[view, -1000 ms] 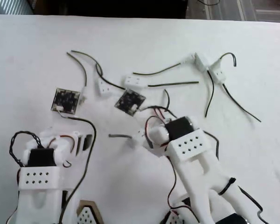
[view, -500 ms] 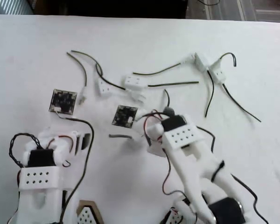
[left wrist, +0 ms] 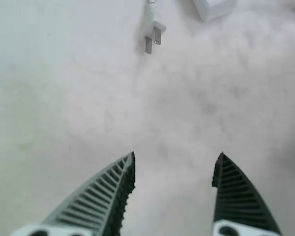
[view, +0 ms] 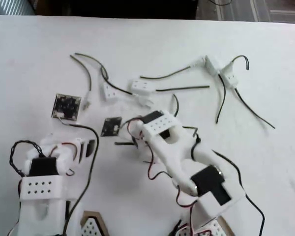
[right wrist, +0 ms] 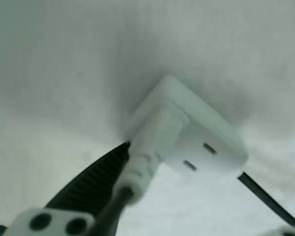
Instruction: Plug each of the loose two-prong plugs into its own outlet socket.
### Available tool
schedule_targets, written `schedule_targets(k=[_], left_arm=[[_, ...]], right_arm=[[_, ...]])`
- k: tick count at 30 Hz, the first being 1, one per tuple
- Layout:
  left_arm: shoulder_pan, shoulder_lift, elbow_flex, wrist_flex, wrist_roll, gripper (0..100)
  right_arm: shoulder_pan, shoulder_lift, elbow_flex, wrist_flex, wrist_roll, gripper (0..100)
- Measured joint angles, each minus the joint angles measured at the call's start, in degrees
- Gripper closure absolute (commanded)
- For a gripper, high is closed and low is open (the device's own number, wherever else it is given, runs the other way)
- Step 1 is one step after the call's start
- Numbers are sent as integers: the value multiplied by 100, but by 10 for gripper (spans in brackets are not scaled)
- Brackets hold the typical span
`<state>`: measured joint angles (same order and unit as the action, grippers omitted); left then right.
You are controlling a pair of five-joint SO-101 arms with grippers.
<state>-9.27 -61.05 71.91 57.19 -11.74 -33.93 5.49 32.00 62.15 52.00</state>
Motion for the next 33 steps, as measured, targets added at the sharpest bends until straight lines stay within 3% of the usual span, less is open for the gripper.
schedule_targets(k=[5,11,17,24,33], left_arm=[[0,0,0,0,0,736],[0,0,0,0,0,736],[0,0,0,0,0,736],[0,0,0,0,0,736],[0,0,0,0,0,736]], right_arm=[[-53,273,-79,-141,26,817],[-35,308,-158,-334,-123,975],[-79,18,-167,-422,-1081,981],[-79,-695,-158,185,-1934,981],[905,-1556,-97,545,-2180,981]])
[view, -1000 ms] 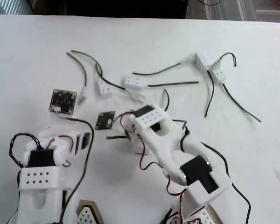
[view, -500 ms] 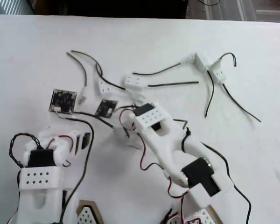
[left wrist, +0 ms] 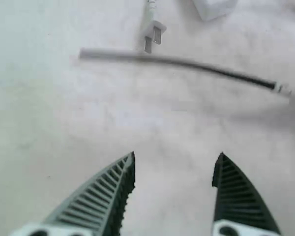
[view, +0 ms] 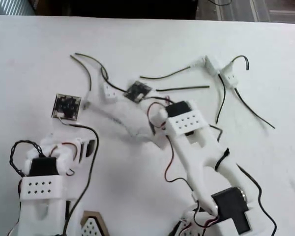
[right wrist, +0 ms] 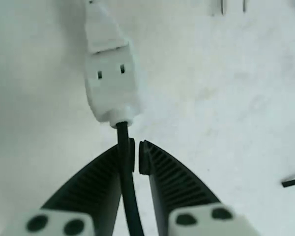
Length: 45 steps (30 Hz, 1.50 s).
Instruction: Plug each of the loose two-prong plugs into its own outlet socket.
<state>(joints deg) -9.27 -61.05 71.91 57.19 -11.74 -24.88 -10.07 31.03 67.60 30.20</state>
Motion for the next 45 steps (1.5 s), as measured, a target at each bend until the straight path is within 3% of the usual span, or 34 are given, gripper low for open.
schedule_targets(k=[3,9,12,18,23,31,35,40,45], left_arm=[[0,0,0,0,0,736],[0,0,0,-9,0,736],[0,0,0,-9,0,736],[0,0,0,-9,0,736],[0,0,0,-9,0,736],[0,0,0,-9,0,736],[0,0,0,-9,0,736],[0,0,0,-9,0,736],[0,0,0,-9,0,736]], right_arm=[[220,-35,229,0,0,923],[193,-35,695,9,0,651],[176,-44,712,9,0,603],[88,-44,712,-62,-202,604],[-158,-44,826,-730,-607,608],[-352,905,782,-1811,-668,819],[-229,1275,527,-1864,-677,979],[-44,1011,457,-1881,-677,981],[193,149,457,-1266,-668,980]])
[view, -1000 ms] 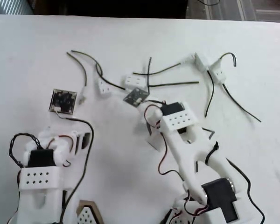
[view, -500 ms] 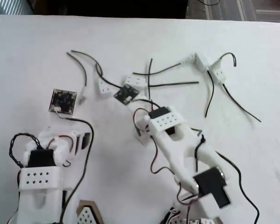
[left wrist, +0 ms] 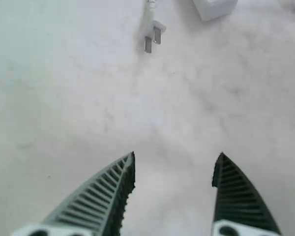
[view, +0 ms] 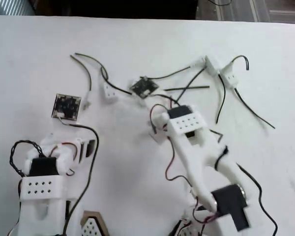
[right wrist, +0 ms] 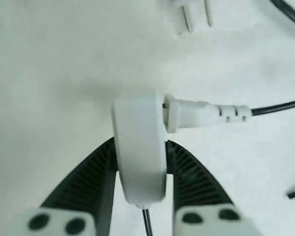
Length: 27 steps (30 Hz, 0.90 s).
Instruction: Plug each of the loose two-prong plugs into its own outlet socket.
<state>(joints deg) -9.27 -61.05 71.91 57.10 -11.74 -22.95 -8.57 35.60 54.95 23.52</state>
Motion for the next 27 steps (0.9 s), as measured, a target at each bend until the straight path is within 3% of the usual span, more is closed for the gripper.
schedule_targets(k=[10,16,27], left_arm=[[0,0,0,0,0,736],[0,0,0,0,0,736],[0,0,0,0,0,736]], right_arm=[[1521,-1152,9,404,756,981],[2655,-1160,9,-352,1336,981],[3402,756,-527,-1864,1477,977]])
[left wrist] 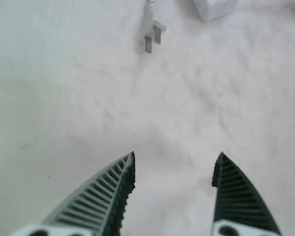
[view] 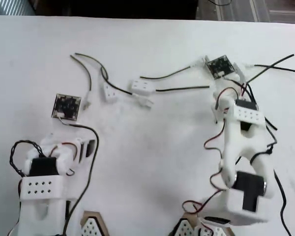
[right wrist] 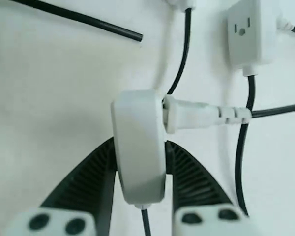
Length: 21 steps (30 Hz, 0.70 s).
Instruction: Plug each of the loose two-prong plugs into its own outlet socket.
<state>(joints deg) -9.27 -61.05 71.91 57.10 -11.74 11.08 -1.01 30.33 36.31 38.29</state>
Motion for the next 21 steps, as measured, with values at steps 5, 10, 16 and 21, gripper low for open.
schedule_targets(k=[5,10,16,21], left_arm=[[0,0,0,0,0,736],[0,0,0,0,0,736],[0,0,0,0,0,736],[0,0,0,0,0,736]], right_arm=[[220,1143,-1125,-62,-149,849],[229,1785,-2259,571,-633,773],[237,1837,-3244,1969,-976,773],[35,1837,-3631,3226,-993,773]])
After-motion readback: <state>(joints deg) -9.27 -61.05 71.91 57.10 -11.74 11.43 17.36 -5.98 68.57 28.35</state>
